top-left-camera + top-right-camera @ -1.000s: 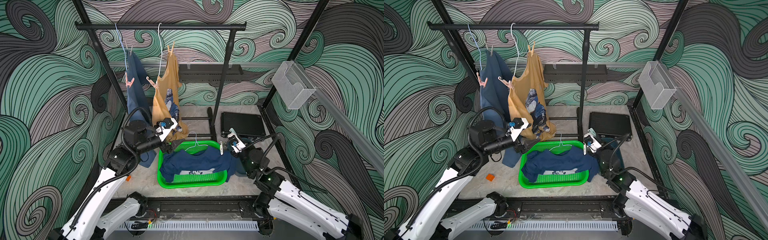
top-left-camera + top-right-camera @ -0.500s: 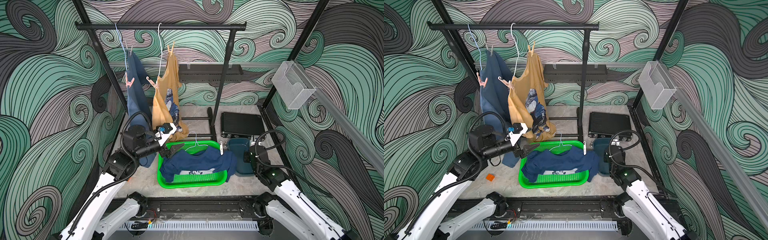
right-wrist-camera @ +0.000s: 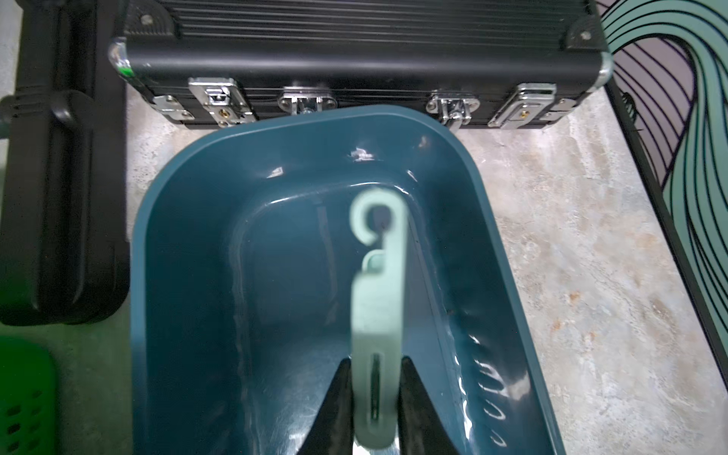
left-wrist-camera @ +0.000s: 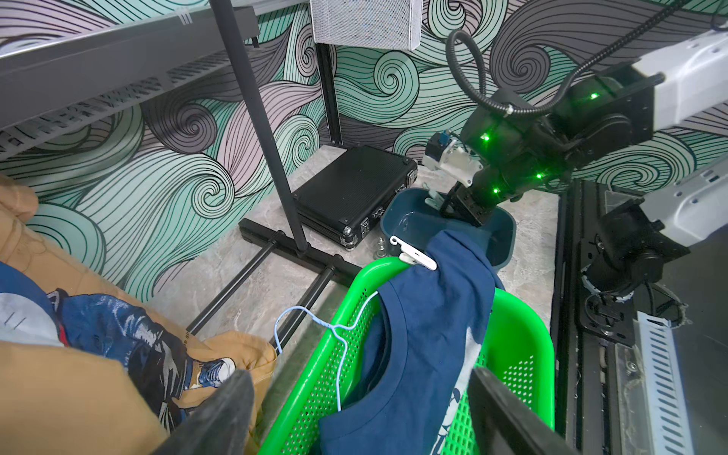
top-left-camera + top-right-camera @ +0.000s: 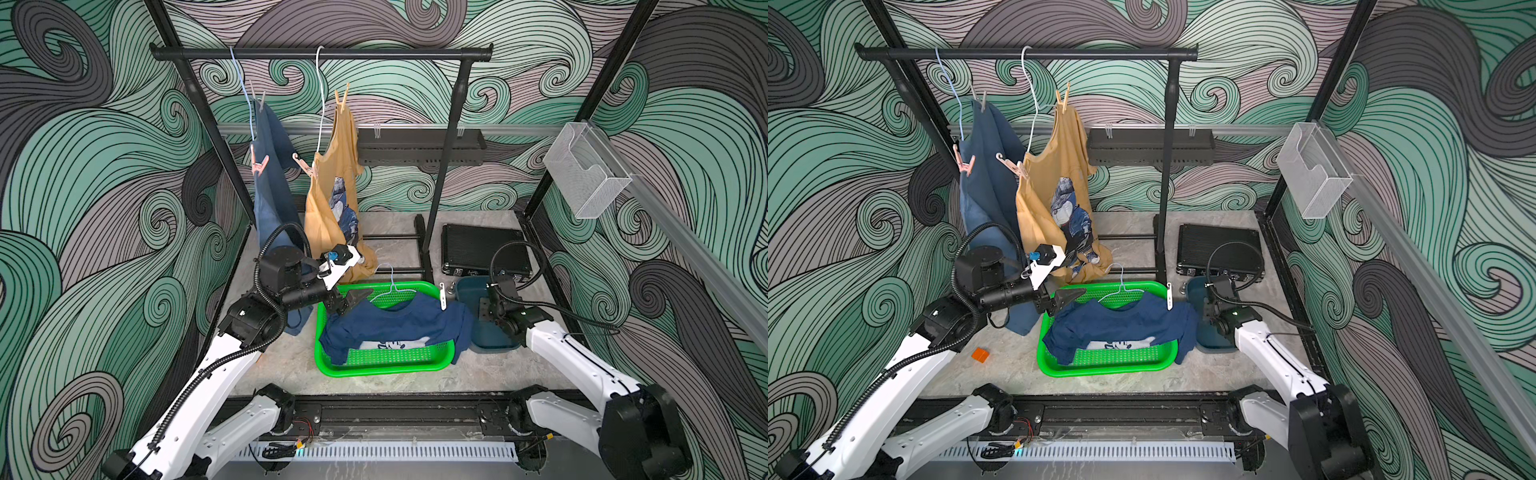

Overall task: Remove the clothespins securing t-shirts to the hanger
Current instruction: Place the clothespin in the storage box, then pick up the hanger from the basket.

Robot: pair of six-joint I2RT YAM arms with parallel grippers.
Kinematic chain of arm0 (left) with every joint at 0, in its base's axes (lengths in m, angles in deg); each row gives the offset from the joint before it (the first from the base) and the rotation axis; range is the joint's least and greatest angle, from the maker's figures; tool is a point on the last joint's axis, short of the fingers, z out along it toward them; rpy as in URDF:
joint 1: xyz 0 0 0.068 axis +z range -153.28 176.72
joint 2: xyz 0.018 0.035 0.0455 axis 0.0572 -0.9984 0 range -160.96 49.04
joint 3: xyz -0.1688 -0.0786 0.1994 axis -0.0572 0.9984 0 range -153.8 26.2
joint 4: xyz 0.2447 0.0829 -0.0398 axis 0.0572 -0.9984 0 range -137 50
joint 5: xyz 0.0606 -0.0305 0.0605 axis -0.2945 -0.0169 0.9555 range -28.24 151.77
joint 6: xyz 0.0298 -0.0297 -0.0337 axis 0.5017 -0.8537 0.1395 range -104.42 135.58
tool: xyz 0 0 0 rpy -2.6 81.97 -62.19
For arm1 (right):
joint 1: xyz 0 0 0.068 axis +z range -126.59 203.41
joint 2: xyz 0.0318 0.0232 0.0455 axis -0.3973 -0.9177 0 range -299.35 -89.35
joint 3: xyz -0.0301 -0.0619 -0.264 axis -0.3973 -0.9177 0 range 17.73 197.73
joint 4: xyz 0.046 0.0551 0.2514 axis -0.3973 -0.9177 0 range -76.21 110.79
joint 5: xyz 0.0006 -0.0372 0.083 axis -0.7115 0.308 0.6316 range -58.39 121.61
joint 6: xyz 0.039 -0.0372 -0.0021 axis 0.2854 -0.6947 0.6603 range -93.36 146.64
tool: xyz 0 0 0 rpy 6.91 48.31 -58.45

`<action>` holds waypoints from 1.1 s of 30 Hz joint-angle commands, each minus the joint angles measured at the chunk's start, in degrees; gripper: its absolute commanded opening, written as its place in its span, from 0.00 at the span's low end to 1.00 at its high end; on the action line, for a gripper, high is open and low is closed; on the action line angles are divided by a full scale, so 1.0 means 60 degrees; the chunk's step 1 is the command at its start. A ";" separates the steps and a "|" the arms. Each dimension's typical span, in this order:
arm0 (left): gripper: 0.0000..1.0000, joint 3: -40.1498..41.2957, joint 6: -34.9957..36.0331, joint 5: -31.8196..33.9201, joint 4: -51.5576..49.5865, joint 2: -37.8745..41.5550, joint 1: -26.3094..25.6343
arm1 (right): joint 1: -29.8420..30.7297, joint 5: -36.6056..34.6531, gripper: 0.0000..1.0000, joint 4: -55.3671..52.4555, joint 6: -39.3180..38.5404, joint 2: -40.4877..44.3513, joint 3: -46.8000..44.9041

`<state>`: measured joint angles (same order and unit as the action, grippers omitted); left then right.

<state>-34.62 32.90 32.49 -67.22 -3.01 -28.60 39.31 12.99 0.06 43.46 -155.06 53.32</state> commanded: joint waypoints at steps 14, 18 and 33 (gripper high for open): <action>0.70 0.0657 -0.4635 0.1084 0.0787 -0.0765 -0.0561 | -0.0292 0.0598 0.36 -0.0248 -0.0212 0.0011 0.0449; 0.71 0.0667 -0.5771 0.2575 0.0852 -0.1190 -0.1463 | -0.0291 0.0539 0.36 -0.0136 -0.0535 0.0965 0.0367; 0.66 0.0476 -1.2673 0.4209 0.2895 -0.4420 -0.3145 | -0.0285 0.1218 0.55 -0.0511 -0.0950 0.2771 0.1512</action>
<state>-30.66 -31.58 55.48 -56.75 -28.41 -45.91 37.91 19.03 -1.84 37.77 -139.80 60.80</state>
